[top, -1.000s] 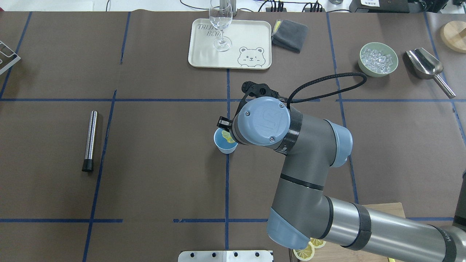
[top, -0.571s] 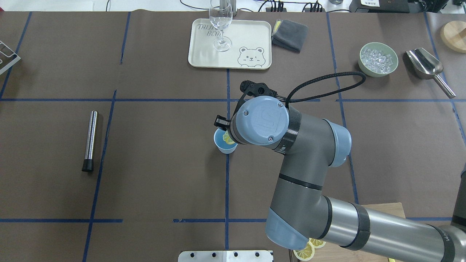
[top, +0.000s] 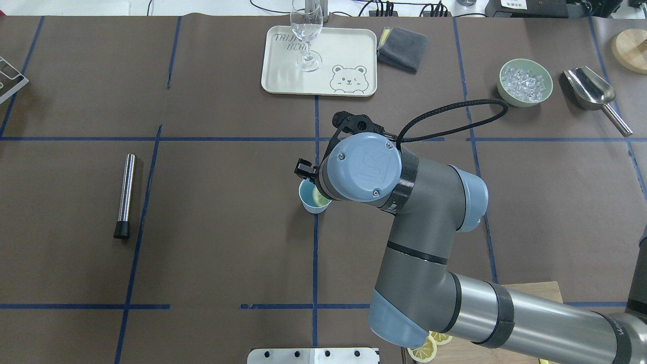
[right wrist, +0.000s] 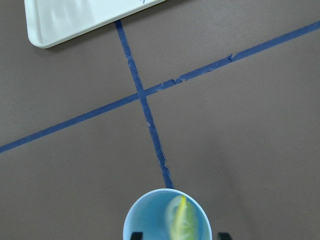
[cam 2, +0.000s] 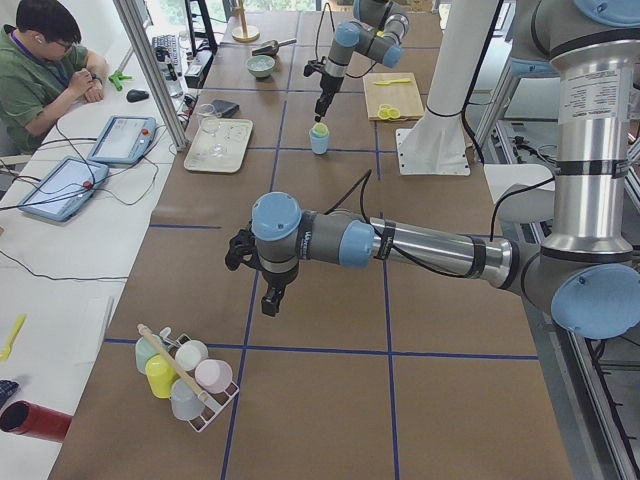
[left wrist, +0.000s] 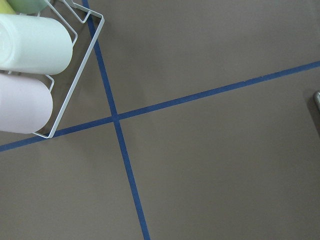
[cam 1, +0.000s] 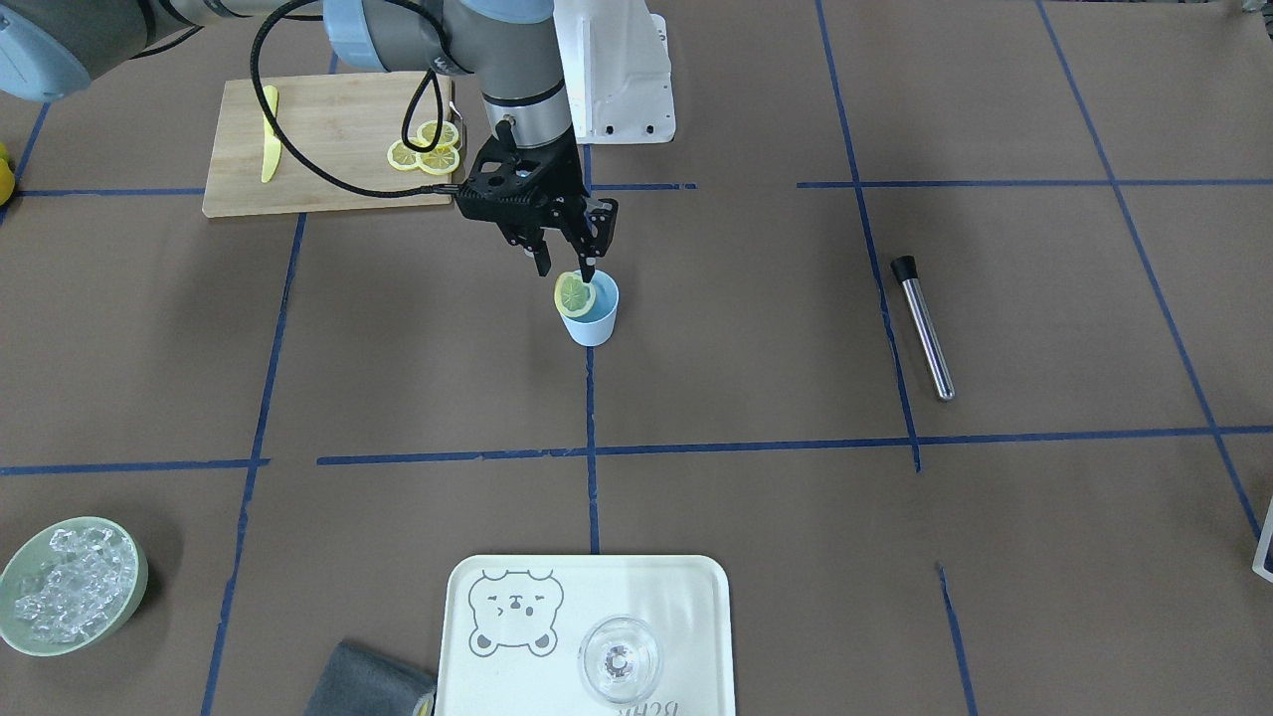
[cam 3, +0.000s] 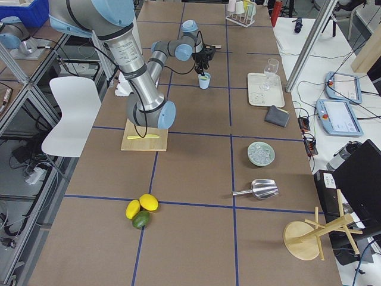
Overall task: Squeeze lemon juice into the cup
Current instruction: 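Lower the lemon slice into the blue cup and open the right gripper, then withdraw the right gripper while the left gripper reaches to the steel muddler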
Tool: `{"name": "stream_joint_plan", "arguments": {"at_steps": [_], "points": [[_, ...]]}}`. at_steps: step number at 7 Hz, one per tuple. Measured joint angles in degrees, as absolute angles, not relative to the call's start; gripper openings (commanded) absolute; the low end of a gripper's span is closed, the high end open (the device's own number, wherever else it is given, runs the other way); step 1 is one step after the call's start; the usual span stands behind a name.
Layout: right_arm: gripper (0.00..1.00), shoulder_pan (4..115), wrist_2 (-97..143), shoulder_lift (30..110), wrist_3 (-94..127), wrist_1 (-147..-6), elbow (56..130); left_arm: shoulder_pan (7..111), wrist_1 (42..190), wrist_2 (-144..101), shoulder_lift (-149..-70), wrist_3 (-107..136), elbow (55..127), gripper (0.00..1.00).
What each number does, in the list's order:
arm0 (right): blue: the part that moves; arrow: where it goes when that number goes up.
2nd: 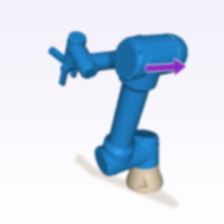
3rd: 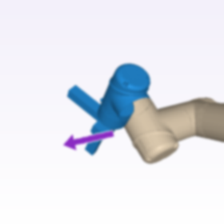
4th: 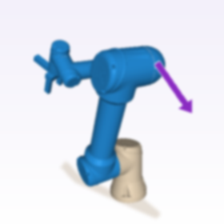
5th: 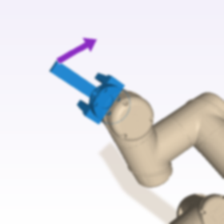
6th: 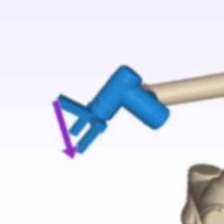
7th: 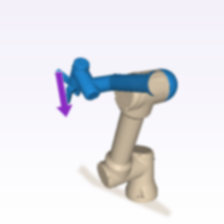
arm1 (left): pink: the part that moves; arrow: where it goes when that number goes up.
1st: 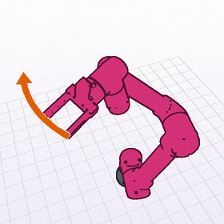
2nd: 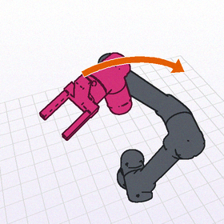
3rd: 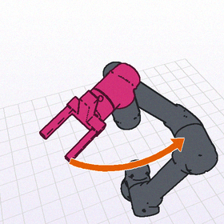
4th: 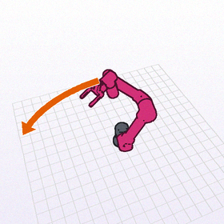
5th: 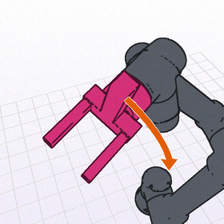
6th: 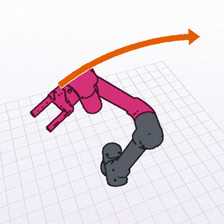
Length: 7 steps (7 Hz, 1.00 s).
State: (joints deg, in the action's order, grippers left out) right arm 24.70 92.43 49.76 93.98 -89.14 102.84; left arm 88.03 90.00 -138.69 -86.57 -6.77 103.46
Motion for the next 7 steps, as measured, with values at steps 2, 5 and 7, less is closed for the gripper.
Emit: {"name": "stream_joint_plan", "arguments": {"at_steps": [2, 5, 7], "points": [[0.75, 24.7, 92.5, 49.8, 94.1, -87.1, 102.7, 88.0, 90.1, -138.7, -86.6, -6.8, 103.5, 1.0], [1.0, 28.1, 99.9, 51.2, 91.8, -89.9, 105.1, 87.8, 90.2, -138.6, -86.8, -6.2, 103.9, 1.0], [1.0, 32.0, 104.0, 54.8, 80.1, -104.1, 113.4, 85.0, 90.4, -137.7, -87.6, -1.7, 105.8, 1.0]]}}
